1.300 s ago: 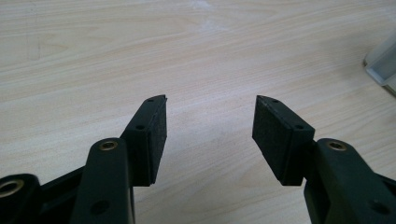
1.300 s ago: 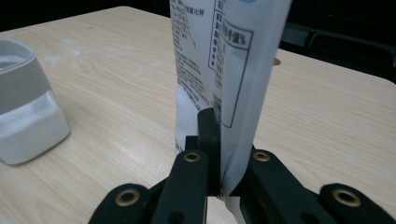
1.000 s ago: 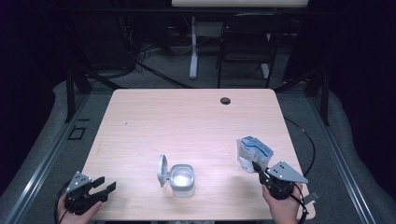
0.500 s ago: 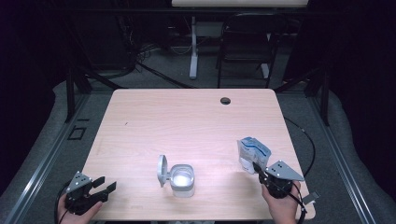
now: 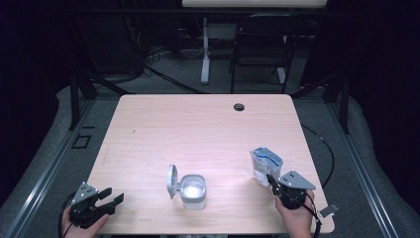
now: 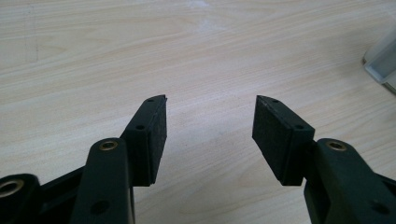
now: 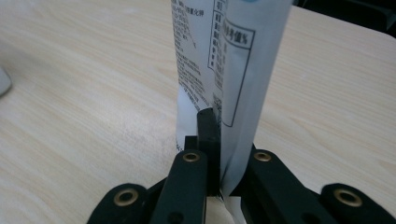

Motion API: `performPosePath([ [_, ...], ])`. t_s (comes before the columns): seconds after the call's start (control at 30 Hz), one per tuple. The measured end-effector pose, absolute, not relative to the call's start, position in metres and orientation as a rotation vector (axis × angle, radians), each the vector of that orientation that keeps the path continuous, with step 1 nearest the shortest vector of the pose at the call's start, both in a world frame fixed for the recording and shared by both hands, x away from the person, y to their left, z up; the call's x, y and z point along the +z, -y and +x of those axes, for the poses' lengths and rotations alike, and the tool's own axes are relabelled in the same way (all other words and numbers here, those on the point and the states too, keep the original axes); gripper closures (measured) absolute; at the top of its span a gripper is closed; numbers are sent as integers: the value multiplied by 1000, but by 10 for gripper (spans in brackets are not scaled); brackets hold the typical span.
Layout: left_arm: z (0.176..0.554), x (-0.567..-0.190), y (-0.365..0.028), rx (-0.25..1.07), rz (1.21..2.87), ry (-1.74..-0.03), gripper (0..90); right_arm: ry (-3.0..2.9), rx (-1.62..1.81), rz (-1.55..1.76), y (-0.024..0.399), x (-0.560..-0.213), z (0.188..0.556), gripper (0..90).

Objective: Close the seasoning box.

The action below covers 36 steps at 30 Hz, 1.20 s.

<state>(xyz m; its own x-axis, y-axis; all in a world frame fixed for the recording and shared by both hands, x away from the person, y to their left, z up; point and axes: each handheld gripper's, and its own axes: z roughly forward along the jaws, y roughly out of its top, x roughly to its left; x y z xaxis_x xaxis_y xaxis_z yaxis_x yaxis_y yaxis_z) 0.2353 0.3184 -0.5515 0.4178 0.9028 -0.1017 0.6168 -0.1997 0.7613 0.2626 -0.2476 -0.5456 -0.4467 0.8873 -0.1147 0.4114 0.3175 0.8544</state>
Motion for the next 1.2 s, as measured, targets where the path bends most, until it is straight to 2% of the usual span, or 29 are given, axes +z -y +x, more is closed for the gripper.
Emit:
performPosePath([
  [0.2,235,-551,-319,481,1911,-1291,455,-2019,1018,1137,243,-549,264,882],
  [0.73,235,-551,-318,479,1914,-1290,455,-2046,1028,1131,241,-551,261,789],
  [1.2,235,-552,-316,473,1921,-1286,455,-2054,1070,1117,242,-554,258,550],
])
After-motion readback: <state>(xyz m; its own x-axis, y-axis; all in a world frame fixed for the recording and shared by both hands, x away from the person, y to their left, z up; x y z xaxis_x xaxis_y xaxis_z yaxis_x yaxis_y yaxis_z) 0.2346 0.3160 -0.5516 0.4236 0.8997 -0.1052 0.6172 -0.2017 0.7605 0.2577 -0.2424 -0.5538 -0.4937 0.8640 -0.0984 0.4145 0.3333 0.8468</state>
